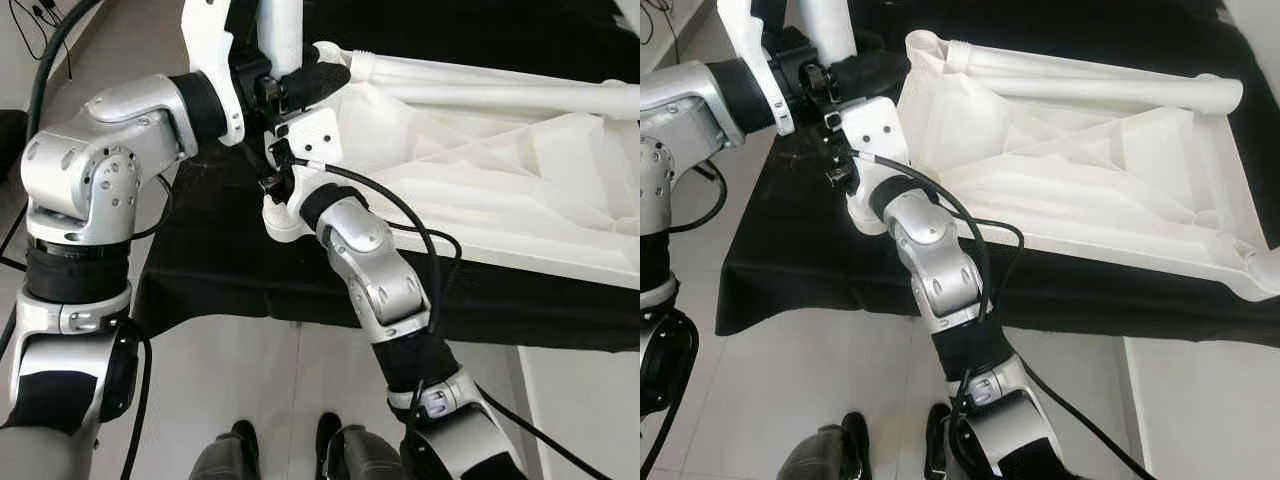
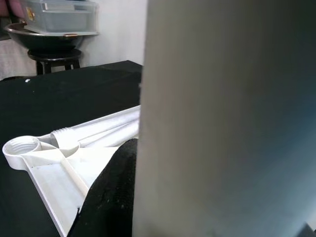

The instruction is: Building children table

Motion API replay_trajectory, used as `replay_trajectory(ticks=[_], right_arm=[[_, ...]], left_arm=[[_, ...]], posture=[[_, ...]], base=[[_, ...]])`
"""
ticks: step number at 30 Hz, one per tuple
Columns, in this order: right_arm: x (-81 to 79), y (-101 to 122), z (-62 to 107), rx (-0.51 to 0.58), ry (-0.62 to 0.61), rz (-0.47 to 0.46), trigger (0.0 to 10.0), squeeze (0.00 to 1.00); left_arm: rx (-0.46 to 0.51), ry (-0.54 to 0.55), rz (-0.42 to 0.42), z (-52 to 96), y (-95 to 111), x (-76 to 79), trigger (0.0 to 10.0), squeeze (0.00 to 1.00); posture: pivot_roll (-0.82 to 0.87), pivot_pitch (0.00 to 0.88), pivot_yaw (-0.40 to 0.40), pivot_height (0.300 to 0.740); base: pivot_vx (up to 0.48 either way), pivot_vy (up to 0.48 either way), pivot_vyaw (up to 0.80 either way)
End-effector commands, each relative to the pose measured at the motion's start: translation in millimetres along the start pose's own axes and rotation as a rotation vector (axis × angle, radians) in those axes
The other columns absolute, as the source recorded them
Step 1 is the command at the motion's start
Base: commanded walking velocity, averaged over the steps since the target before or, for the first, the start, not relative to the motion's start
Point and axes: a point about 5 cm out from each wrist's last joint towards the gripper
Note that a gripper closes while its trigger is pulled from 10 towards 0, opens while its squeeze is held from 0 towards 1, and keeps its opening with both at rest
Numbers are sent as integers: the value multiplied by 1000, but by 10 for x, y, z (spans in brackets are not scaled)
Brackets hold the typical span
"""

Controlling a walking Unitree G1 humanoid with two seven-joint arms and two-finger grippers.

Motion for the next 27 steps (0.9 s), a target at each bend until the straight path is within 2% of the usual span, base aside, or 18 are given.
replay_trajectory(ticks=[1,3,4,5,8,9,10,11,13,14,15,18,20,25,26,27], right_arm=[[-346,-291,36,-145,100,-32,10000,0],[-269,-190,-1,-67,180,-17,10000,0],[-269,-190,-1,-67,180,-17,10000,0],[-152,-61,-52,54,355,-41,10000,1000],[-27,27,-69,147,511,-50,10000,1000],[-27,27,-69,147,511,-50,10000,1000],[10,34,-62,168,584,-43,10000,1000],[72,43,-81,181,624,-29,10000,745],[118,52,-96,190,656,-32,10000,745],[167,65,-119,199,674,-26,10000,0],[188,87,-134,212,717,-38,10000,0],[192,102,-141,220,742,-48,10000,0],[153,127,-129,225,827,-49,10000,0],[121,149,-154,230,869,-62,10000,0],[104,141,-170,237,909,-72,0,0],[104,141,-170,237,909,-72,0,0]], left_arm=[[-40,-78,17,-102,-41,121,0,0],[-47,-79,11,-103,-44,124,0,0],[-47,-79,11,-103,-44,124,0,0],[-51,-80,8,-101,-44,131,0,0],[-53,-81,6,-94,-44,136,0,0],[-53,-81,6,-94,-44,136,0,0],[-54,-82,2,-93,-46,139,0,0],[-55,-83,1,-92,-49,146,0,0],[-55,-84,1,-91,-51,151,0,0],[-57,-85,0,-89,-52,157,0,0],[-60,-90,0,-86,-54,166,0,0],[-62,-93,1,-84,-55,171,0,0],[-71,-105,-11,-76,-63,188,0,0],[-70,-136,-23,-70,-69,219,0,0],[-58,-164,-32,-72,-68,247,0,0],[-58,-164,-32,-72,-68,247,0,0]], posture=[[-139,287,-72,740],[-136,287,-73,740],[-136,287,-73,740],[-133,285,-77,740],[-133,285,-77,740],[-133,285,-77,740],[-130,285,-79,740],[-121,288,-81,740],[-121,288,-81,740],[-119,287,-80,740],[-114,291,-80,740],[-111,291,-79,740],[-107,293,-77,740],[-106,294,-73,740],[-106,295,-71,740],[-106,295,-71,740]], base=[[0,0,0],[0,0,0],[0,0,0],[0,0,0],[0,0,0],[0,0,0],[0,0,0],[0,0,0],[0,0,0],[0,0,0],[0,0,0],[0,0,0],[0,0,0],[0,0,0],[0,0,0],[0,0,0]])
Point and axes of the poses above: a point about 5 cm out from each wrist's last joint towards the gripper, its own z axis pointing back from the gripper into the wrist, its own y axis along the axis of the wrist's last joint, x = y × z, and after that the axes turned 9 degrees about z, right-handed
